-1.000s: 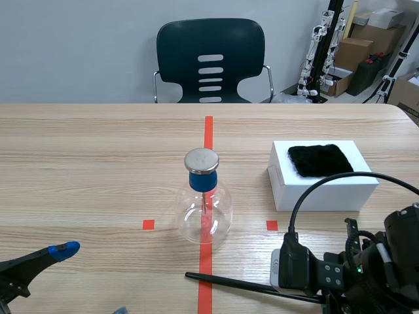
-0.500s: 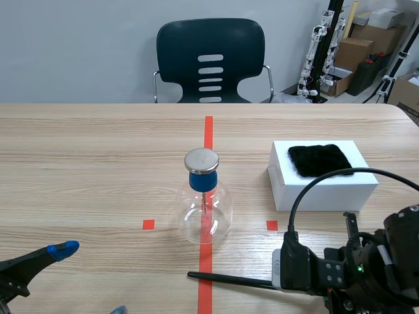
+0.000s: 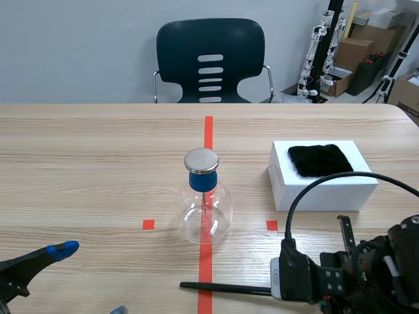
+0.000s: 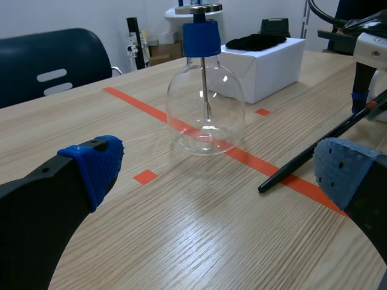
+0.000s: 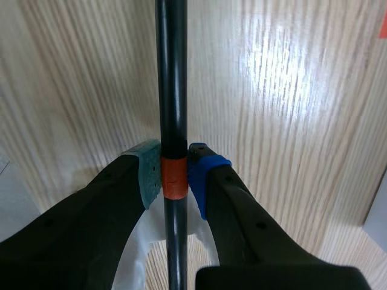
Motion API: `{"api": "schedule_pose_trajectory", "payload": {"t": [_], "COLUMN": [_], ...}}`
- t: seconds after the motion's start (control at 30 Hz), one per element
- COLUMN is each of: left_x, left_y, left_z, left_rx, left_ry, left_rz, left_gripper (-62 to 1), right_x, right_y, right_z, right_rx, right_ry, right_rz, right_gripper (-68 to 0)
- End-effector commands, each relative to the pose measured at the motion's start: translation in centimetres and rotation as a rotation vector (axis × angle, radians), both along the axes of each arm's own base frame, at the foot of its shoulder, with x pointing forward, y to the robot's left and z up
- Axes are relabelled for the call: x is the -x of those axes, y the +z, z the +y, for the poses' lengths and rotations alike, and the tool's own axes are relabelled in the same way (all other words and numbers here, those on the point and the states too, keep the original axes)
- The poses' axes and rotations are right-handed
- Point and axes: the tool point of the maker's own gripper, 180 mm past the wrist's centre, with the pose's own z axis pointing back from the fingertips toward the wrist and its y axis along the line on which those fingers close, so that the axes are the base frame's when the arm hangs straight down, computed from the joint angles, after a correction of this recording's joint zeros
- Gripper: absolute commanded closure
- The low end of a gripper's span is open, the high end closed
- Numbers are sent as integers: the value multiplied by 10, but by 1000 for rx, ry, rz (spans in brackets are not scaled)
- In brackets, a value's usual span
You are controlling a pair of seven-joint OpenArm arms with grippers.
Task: Do the electroscope experiment. pick up the black charging rod
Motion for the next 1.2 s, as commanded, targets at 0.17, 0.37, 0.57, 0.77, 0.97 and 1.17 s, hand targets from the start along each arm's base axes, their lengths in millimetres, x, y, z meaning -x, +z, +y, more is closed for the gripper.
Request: {"api": "schedule_pose_trajectory", "payload": {"t": [0.17,0.37,0.57,0.77,0.97,1.17], "left_x": [-3,-3,-3,-3,-3,-3], "left_y": [6,6,6,7,7,7], "left_z": [0,0,0,0,0,0], "left_rx": [21,21,21,24,25,25], "left_ry": [7,7,7,6,6,6], "left_rz": [-24,-24,-24,-28,-29,-28], "left_gripper": [-623,-623,-623,-623,-623,-623], "right_x": [9,7,8,15,5,-4], "right_y": [2,8,15,28,42,57], "right_z": [5,6,4,5,-7,-16], "right_rx": [-25,-59,-58,-73,-74,-76], "right_ry": [70,97,119,141,91,61], "right_rz": [15,2,-7,-13,-62,-106], "right_gripper": [-11,-11,-11,-11,-11,-11]}}
